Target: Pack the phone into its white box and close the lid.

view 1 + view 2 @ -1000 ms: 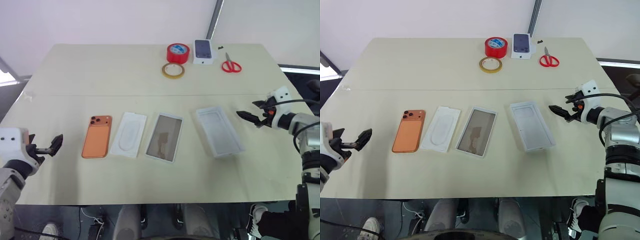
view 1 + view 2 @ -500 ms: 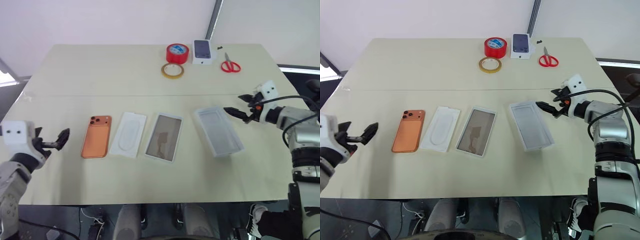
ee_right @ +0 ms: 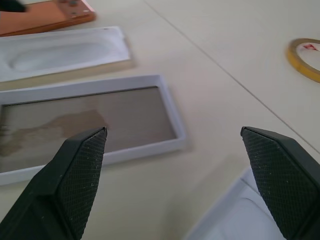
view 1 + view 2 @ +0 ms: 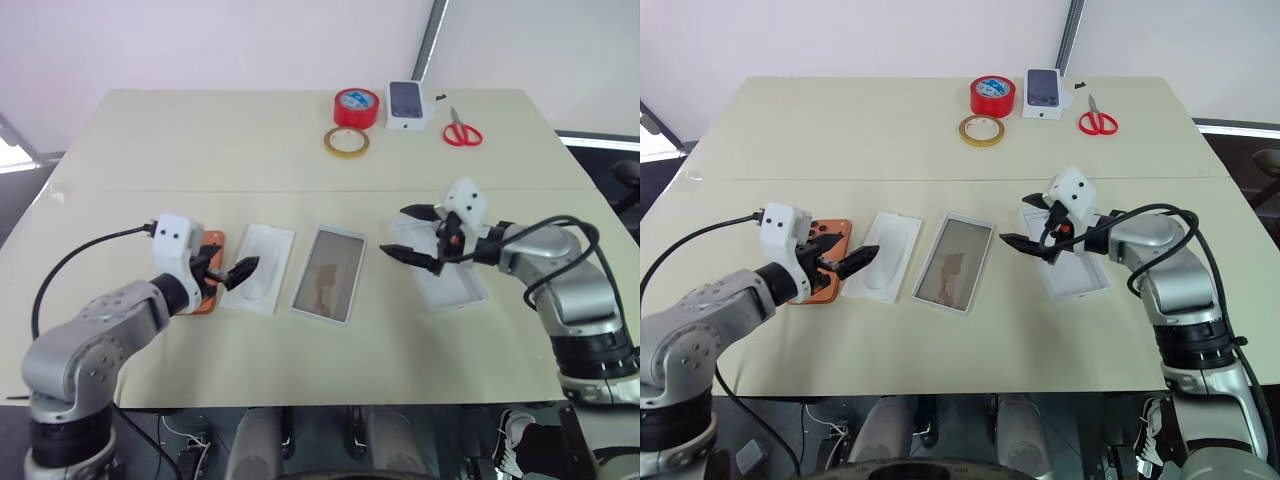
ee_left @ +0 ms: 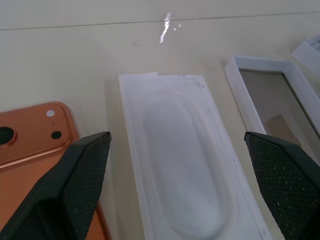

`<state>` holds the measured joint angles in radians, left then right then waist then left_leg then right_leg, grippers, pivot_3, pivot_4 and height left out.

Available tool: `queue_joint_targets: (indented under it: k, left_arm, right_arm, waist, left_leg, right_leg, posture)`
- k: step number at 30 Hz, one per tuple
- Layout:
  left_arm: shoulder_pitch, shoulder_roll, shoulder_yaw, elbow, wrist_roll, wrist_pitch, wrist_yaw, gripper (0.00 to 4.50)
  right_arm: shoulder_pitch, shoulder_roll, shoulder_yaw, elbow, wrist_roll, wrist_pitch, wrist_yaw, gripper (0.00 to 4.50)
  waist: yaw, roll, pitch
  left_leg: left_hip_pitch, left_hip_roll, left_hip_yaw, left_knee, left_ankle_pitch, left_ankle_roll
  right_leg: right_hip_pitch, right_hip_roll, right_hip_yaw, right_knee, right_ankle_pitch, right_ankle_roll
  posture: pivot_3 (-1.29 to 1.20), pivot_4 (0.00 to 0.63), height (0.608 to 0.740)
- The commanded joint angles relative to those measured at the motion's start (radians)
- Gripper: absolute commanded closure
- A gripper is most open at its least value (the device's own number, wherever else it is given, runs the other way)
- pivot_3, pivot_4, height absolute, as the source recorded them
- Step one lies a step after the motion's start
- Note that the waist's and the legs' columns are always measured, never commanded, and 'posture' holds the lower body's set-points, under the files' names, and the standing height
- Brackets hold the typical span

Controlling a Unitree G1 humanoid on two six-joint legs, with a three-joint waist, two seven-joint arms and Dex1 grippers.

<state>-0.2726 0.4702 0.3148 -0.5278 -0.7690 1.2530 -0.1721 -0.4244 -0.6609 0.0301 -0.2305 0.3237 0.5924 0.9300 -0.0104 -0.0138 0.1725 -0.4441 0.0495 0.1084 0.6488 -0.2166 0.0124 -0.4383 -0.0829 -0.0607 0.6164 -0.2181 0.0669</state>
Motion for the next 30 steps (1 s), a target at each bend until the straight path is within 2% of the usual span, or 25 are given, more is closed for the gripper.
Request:
queue_joint_targets:
  k: [1, 8, 17, 20, 27, 30]
  left_arm:
    - [-0.042, -0.016, 0.053, 0.014, -0.032, 0.101, 0.046, 0.00]
    - [-0.131, -0.013, 0.004, 0.106, 0.016, 0.258, 0.077, 0.00]
    - [-0.241, -0.096, 0.021, 0.221, 0.031, 0.343, 0.038, 0.00]
    - [-0.254, -0.106, 0.020, 0.274, 0.057, 0.353, 0.029, 0.85]
    - [-0.252, -0.096, 0.022, 0.313, 0.098, 0.341, 0.003, 4.34]
    - [-0.258, -0.101, 0.058, 0.313, 0.098, 0.339, -0.010, 4.43]
  right_arm:
    - [0.018, 0.011, 0.008, -0.080, 0.024, 0.025, -0.024, 0.02]
    - [0.041, -0.022, 0.049, -0.118, 0.014, 0.010, 0.001, 0.02]
    - [0.048, -0.057, 0.100, -0.147, -0.007, -0.051, 0.046, 0.02]
    - [0.043, -0.062, 0.121, -0.166, -0.009, -0.054, 0.054, 0.00]
    - [0.013, -0.074, 0.209, -0.231, -0.027, 0.004, 0.065, 0.00]
    - [-0.030, -0.056, 0.282, -0.259, -0.020, 0.144, 0.045, 0.00]
  waist:
    - [-0.003, 0.000, 0.000]
    - [0.003, -0.001, 0.000]
    - [0.002, -0.002, 0.000]
    - [0.002, -0.002, 0.000]
    - [0.003, -0.002, 0.000]
    - [0.001, -0.002, 0.000]
  left_leg:
    - [0.000, 0.000, 0.000, 0.000, 0.000, 0.000]
    - [0.000, -0.001, -0.001, 0.001, 0.000, 0.000]
    - [0.001, -0.001, -0.001, 0.001, 0.000, 0.000]
    - [0.001, -0.001, -0.001, 0.001, 0.000, 0.000]
    - [0.001, -0.001, -0.001, 0.001, 0.000, 0.000]
    - [0.001, -0.001, -0.001, 0.001, 0.000, 0.000]
  right_leg:
    - [0.000, 0.001, 0.000, 0.000, 0.000, 0.000]
    - [0.000, 0.001, 0.000, 0.001, 0.000, 0.001]
    - [0.001, 0.001, 0.000, 0.001, 0.000, 0.001]
    - [0.001, 0.001, 0.000, 0.001, 0.000, 0.001]
    - [0.001, 0.000, 0.000, 0.001, 0.000, 0.001]
    - [0.001, 0.000, 0.000, 0.001, 0.000, 0.001]
  posture:
    - [0.00, 0.150, 0.740]
    - [0.00, 0.150, 0.740]
    - [0.00, 0.150, 0.740]
    - [0.00, 0.150, 0.740]
    - [0.00, 0.150, 0.740]
    - [0.00, 0.150, 0.740]
